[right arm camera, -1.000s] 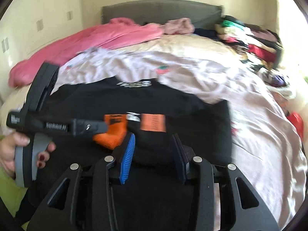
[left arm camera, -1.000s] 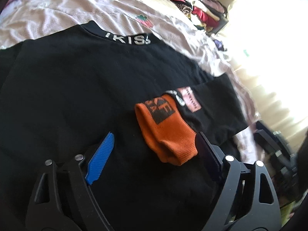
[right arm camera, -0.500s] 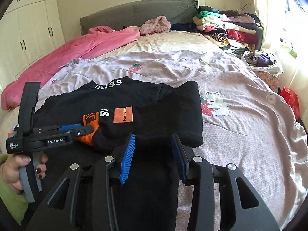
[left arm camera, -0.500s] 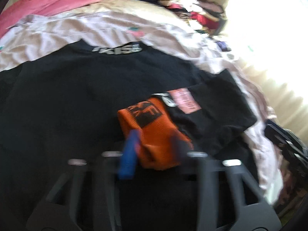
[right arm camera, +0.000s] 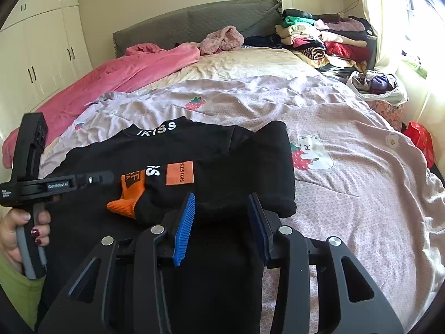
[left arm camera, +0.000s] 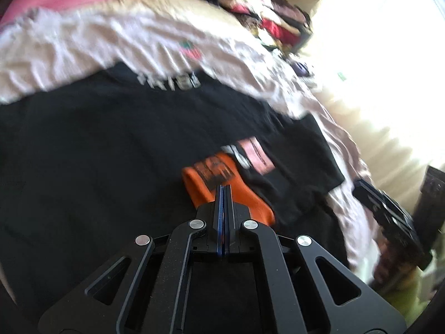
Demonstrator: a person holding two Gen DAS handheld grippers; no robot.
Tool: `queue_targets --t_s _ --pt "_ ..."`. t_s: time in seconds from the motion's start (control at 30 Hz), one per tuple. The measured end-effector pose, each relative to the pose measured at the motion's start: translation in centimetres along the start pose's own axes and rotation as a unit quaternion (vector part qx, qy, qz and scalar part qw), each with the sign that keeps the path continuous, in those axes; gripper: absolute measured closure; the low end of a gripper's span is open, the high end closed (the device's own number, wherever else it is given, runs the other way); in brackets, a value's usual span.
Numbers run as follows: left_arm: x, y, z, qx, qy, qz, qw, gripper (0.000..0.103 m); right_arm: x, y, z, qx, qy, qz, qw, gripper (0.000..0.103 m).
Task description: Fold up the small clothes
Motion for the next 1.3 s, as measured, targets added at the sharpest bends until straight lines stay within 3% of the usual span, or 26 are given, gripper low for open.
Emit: queue_targets --t_s 0.03,0.1,0.13,0.3,0.33,0.4,0.47,0.57,0.67,0.87,1.1,1.23,1.3 --pt "0.0 0.2 -0.2 -0.003 -0.005 -0.001 1.0000 0.100 0.0 -0.1 0.0 0.001 0.000 0.000 1.000 0.065" --pt "0.7 1.1 -0.9 -0.028 0.007 -0.004 0.9996 0.068 0.0 -0.3 0.0 0.004 0.001 0.000 1.000 0.065" --pt "1.1 1.3 -1.2 -0.033 0.012 -0.003 0.9994 0.067 0.0 -0.4 0.0 0.006 0.001 0.000 1.000 0.065" --pt "2.8 2.4 -2.9 -0.040 0.049 0.026 0.9977 0.067 0.5 -0.4 -0.4 0.008 0.013 0.002 1.000 0.065" --pt "2.9 2.6 -3.0 -0.032 0.052 0.033 0.9976 0.071 0.6 -0.4 -0.4 0.008 0.015 0.002 1.000 0.065" --pt "2.9 2.8 -3.1 -0.013 0.058 0.047 0.9971 0.094 0.6 -0.2 -0.6 0.007 0.019 0.005 1.000 0.065" --pt "2.9 2.7 -3.1 0.006 0.075 0.054 0.9957 0.097 0.6 -0.1 -0.7 0.006 0.021 0.006 1.000 0.065" --pt "2.8 1.8 -2.6 0.020 0.074 0.051 0.9957 0.098 0.6 -0.1 -0.7 0.007 0.023 0.007 1.000 0.065" --pt "3.0 -0.4 -1.3 0.062 0.090 0.067 0.9917 0.098 0.5 -0.3 -0.7 0.009 0.022 0.007 1.000 0.065" --pt "2.3 -4.5 0.1 0.139 0.131 0.147 0.9704 0.099 0.1 -0.1 -0.4 0.007 0.018 0.006 1.000 0.065" --pt "-0.6 -7.4 1.1 0.174 0.114 0.192 0.9590 0.099 -0.9 0.7 -0.3 -0.004 0.011 0.011 1.000 0.065" --pt "-2.7 -9.2 1.6 0.184 0.084 0.193 0.9600 0.098 -1.4 1.1 -0.2 -0.009 0.008 0.014 1.000 0.065" --pt "-3.7 -9.4 1.7 0.170 0.075 0.189 0.9642 0.097 -1.8 1.3 -0.2 -0.012 0.005 0.014 1.000 0.065"
Point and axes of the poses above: each gripper's, at about its wrist camera, not at the fingertips, and y roughly the way its jaws point, x to its right, z to its top, the point moved 2 cm from there along y, roughly the way its jaws point, and after that the axes turned 7 degrees about -y, right-handed, at the moved point
